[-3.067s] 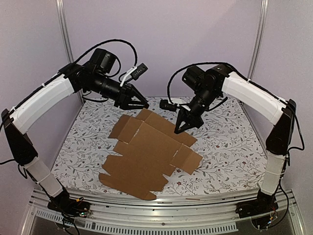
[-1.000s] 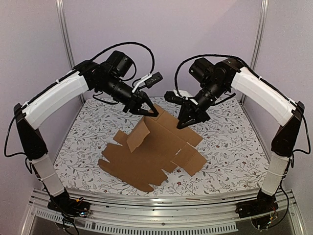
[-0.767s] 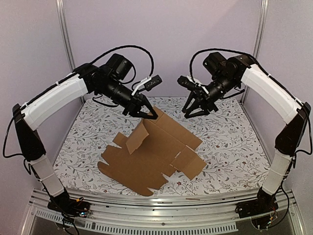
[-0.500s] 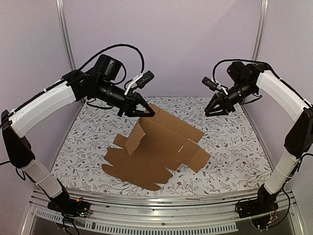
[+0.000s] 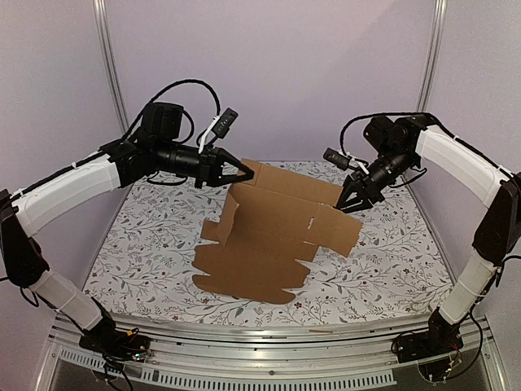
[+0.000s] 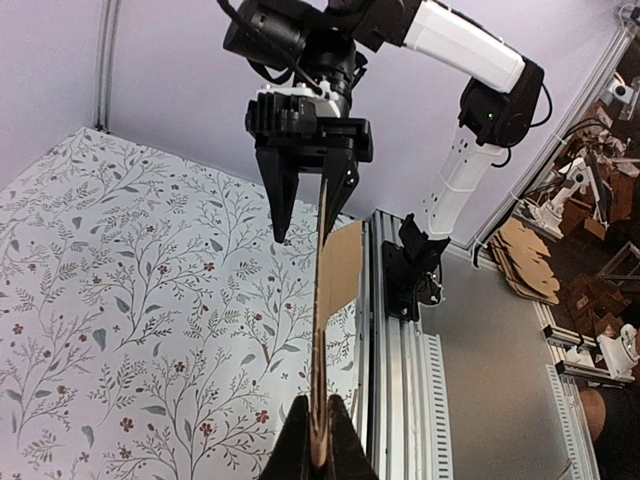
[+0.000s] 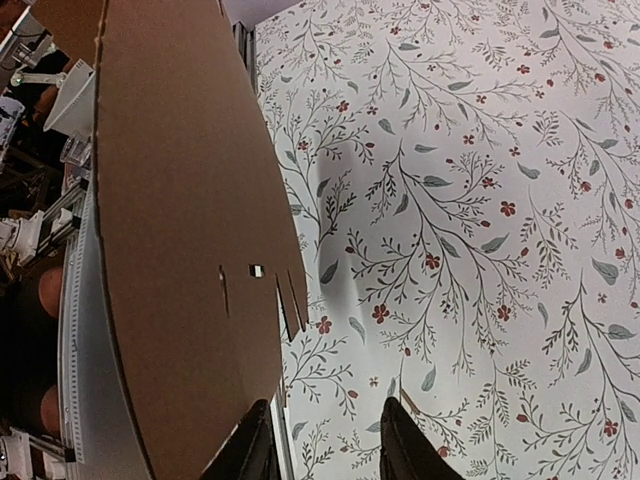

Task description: Fold the paper box

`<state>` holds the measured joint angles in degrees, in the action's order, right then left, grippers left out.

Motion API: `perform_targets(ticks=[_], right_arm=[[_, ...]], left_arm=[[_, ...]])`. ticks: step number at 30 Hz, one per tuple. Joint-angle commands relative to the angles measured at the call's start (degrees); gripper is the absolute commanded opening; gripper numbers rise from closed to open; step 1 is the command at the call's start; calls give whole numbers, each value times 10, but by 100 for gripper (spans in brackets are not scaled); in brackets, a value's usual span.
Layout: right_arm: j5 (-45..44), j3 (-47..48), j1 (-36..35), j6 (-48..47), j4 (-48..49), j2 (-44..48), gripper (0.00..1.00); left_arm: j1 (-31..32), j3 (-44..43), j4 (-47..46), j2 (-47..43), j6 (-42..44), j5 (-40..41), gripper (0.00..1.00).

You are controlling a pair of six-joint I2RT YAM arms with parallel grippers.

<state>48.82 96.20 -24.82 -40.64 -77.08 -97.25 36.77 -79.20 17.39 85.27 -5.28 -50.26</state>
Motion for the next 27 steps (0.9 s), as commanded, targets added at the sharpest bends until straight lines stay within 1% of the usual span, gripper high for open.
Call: perform_targets(ticks=[1,6,10,12,13,14,16,18,20,23,25,27], right_arm=[[10,23,-18,-1,-48,9,34],[-1,44,-18,-13,-67,9,30],[-19,37,-4,-7,-45,25,28],[8,38,16,1,-42,23,28],[51,39,31,2,-44,18,28],[89,41,47,2,-50,11,28],[135,55,69,-15,-89,-19,29],[145,66,75,-44,-107,-53,30],[154,69,78,-49,-104,-90,30],[184,85,79,-52,-118,-131,30],[202,106,78,-65,-144,-156,31],[216,124,79,-86,-171,-185,31]], left_arm=[[-7,17,-54,9,-28,-8,0],[-8,19,-50,13,-24,-4,0],[-10,21,-48,11,-21,-16,0],[-18,24,-54,15,-29,-30,0],[-24,29,-69,19,-44,-39,0],[-31,37,-90,23,-72,-45,0],[-43,65,-175,41,-152,-68,0],[-53,93,-283,64,-240,-102,0],[-60,119,-396,88,-333,-125,0],[-70,142,-539,119,-450,-137,0],[-75,150,-579,132,-480,-138,0],[-80,158,-597,142,-490,-135,0]])
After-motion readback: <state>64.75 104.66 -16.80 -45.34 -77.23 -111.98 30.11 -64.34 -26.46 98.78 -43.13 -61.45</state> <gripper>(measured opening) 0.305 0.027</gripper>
